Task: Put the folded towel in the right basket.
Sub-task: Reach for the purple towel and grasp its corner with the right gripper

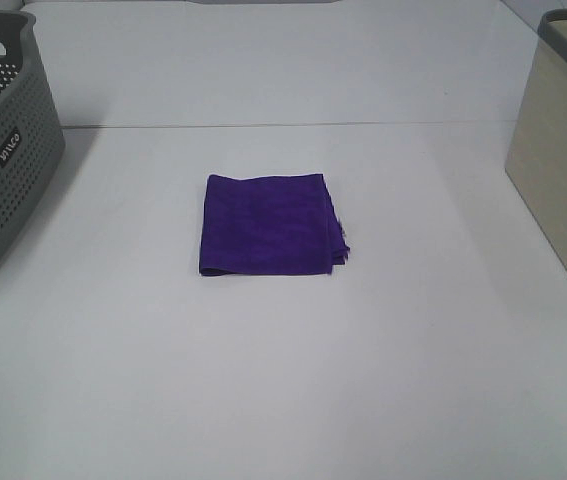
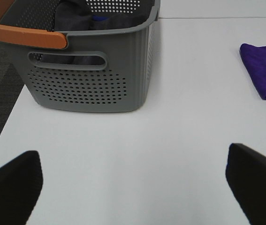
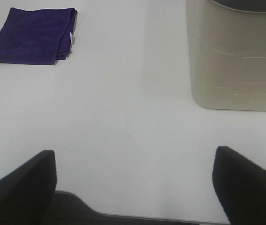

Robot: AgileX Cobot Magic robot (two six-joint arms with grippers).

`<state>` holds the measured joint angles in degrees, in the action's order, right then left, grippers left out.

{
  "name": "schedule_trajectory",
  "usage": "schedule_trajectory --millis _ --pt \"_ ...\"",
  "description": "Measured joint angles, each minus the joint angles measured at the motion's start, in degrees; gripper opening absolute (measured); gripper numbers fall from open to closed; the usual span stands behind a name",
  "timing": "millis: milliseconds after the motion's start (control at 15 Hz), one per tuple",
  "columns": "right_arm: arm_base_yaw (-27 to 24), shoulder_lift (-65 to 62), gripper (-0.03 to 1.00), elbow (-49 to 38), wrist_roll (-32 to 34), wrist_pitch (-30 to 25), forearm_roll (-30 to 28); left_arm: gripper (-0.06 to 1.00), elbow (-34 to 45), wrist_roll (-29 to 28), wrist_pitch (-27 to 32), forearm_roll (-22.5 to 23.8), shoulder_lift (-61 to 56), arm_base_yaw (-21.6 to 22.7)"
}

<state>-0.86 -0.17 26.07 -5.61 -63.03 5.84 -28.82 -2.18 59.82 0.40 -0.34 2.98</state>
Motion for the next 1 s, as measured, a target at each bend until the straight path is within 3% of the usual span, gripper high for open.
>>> schedule_trajectory --millis 200,467,1000 --pt "0.0 0.0 0.87 0.0 0.0 0.0 0.0 0.99 0.0 0.0 0.0 0.0 0.0 0.0" --pt "0.0 0.0 0.97 0.0 0.5 0.0 -0.7 0.99 0.0 0.0 0.0 0.0 0.0 0.0" --pt "0.0 0.0 0.98 0.0 0.7 0.0 -1.1 0.99 0.0 0.0 0.0 0.0 0.0 0.0"
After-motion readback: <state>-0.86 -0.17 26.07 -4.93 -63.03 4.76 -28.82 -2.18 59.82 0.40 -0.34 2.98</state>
